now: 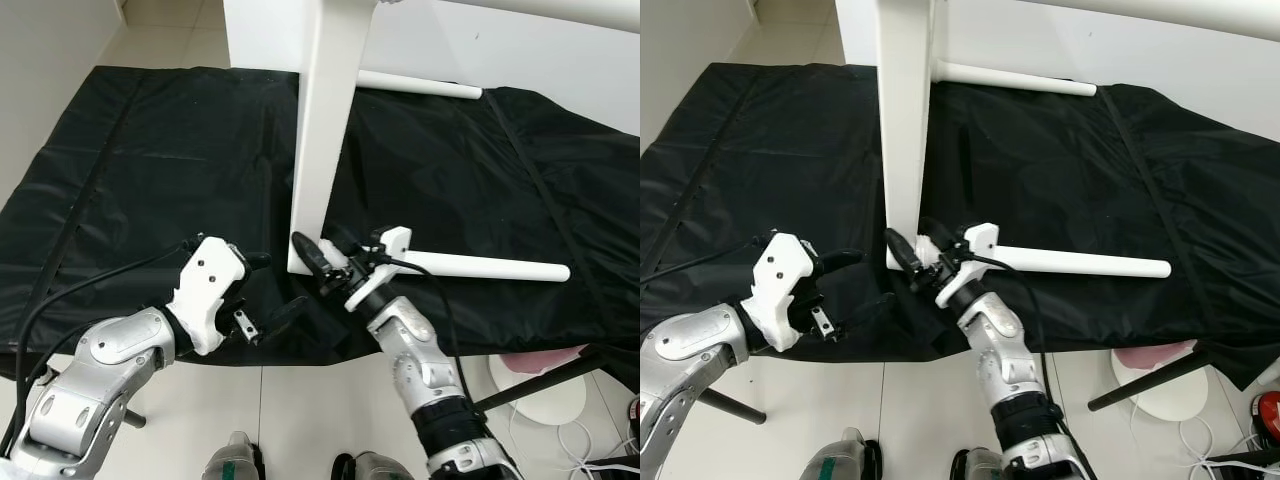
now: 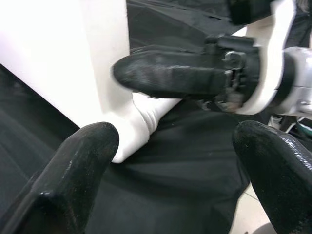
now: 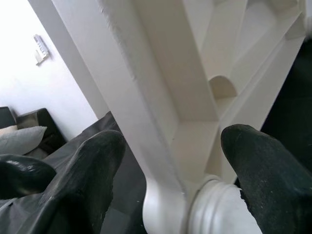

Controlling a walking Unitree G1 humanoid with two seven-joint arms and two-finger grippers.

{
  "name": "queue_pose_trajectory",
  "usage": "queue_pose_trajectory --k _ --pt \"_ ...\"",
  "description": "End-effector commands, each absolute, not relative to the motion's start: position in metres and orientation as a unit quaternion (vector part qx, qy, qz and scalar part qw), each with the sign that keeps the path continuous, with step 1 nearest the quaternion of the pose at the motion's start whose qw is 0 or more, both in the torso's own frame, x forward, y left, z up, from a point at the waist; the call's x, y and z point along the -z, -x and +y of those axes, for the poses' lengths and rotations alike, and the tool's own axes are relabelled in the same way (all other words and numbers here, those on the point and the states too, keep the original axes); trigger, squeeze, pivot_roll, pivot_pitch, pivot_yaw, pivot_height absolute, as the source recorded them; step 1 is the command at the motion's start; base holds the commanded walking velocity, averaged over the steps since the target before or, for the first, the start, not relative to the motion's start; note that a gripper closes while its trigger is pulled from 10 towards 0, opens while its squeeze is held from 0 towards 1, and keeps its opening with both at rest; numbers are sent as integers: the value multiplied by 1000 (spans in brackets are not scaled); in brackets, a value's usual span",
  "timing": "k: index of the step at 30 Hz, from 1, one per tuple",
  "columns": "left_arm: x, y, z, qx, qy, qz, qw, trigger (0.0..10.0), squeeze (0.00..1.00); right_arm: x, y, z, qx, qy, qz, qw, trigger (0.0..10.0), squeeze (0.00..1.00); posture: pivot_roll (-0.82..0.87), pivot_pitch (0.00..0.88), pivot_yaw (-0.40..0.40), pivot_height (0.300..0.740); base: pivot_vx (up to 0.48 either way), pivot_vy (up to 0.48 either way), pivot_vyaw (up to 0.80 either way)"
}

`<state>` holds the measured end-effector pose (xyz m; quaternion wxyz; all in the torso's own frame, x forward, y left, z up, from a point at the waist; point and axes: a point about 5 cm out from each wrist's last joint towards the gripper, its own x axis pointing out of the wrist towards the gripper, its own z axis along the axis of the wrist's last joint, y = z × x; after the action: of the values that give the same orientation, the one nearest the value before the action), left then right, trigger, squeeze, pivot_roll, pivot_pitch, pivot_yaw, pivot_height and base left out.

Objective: Building children table

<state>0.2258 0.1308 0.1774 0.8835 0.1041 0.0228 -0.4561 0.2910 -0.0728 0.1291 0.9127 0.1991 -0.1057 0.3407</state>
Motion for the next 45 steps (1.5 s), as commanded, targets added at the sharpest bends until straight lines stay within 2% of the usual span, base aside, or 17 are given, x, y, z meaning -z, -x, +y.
queue_pose_trajectory --k 1,7,9,13,14,17,21,24,28,35,45 --pt "-176 -225 127 475 -104 22 874 10000 0 -127 -289 -74 -343 -200 -99 912 10000 0 124 49 -41 740 0 0 0" --pt "-176 -239 124 439 -98 13 893 10000 0 -127 -278 -95 -331 -164 -99 924 10000 0 108 47 -46 740 0 0 0" --pt "-176 -245 123 416 -99 12 904 10000 0 -129 -276 -108 -303 -147 -107 935 10000 0 99 44 -47 740 0 0 0" --pt "-176 -250 123 396 -101 8 913 10000 0 -131 -275 -118 -274 -140 -113 945 10000 0 96 43 -48 740 0 0 0" --pt "-174 -256 123 369 -102 8 924 10000 0 -133 -275 -133 -212 -115 -126 962 10000 0 89 42 -49 740 0 0 0" --pt "-172 -260 123 349 -101 8 931 10000 0 -134 -275 -142 -172 -99 -133 971 10000 0 82 39 -49 740 0 0 0" --pt "-172 -262 123 338 -95 6 936 10000 0 -135 -276 -145 -152 -94 -136 975 10000 0 78 38 -47 740 0 0 0" --pt "-172 -272 120 282 -86 0 956 10000 0 -136 -277 -153 -91 -51 -126 987 10000 0 77 35 -49 740 0 0 0" --pt "-172 -275 120 265 -87 -3 960 10000 0 -135 -277 -153 -81 -53 -120 988 10000 0 75 31 -54 740 0 0 0" --pt "-172 -294 128 136 -73 9 988 10000 0 -138 -286 -155 -40 -54 -121 990 10000 0 73 14 -67 740 0 0 0" --pt "-174 -298 125 105 -57 2 993 10000 0 -140 -289 -149 -35 -48 -119 991 10000 0 76 6 -69 740 0 0 0"
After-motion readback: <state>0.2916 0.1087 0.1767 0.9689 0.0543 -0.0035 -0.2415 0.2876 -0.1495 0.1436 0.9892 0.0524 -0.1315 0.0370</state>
